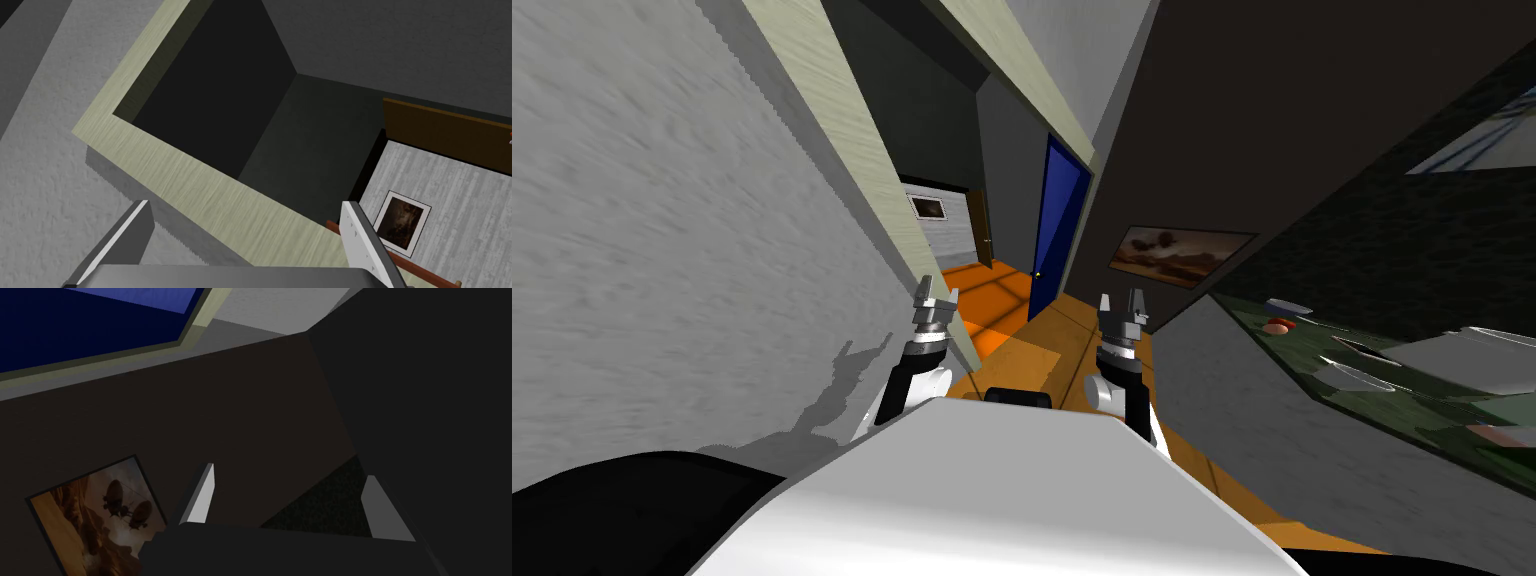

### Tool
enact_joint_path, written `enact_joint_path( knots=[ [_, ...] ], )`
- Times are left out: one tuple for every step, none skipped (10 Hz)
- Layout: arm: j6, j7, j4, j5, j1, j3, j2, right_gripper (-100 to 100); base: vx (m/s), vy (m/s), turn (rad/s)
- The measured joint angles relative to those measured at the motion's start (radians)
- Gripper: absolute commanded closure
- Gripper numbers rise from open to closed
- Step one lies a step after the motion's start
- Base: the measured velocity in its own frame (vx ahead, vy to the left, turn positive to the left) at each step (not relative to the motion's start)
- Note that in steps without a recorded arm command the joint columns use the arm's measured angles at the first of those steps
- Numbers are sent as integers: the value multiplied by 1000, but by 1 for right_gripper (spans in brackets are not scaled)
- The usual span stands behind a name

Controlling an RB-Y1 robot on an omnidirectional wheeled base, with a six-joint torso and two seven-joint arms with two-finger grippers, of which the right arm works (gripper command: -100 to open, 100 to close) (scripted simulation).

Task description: Push the door open

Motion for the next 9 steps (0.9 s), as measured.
enact_joint_path(
  knots=[
    [-2, 0, 15, -1, -8, -1, -8, -100, 95, -68, 87],
    [-8, 0, 39, 2, -14, 6, -13, -100, 90, -76, 66],
    [-19, 1, 63, 3, -17, 10, -20, -100, 93, -63, 51],
    [-23, 2, 86, 6, -29, 14, -24, -100, 111, -79, 70],
    [-22, 3, 112, 6, -45, 16, -30, -100, 109, -83, 59],
    [-25, 3, 129, 8, -49, 20, -35, -100, 118, -81, 69],
    [-30, 2, 153, 8, -59, 21, -43, -100, 104, -69, 53],
    [-39, 2, 180, 9, -66, 24, -47, -100, 133, -72, 88],
    [-39, 2, 199, 9, -76, 27, -54, -100, 135, -77, 73]
  ],
)
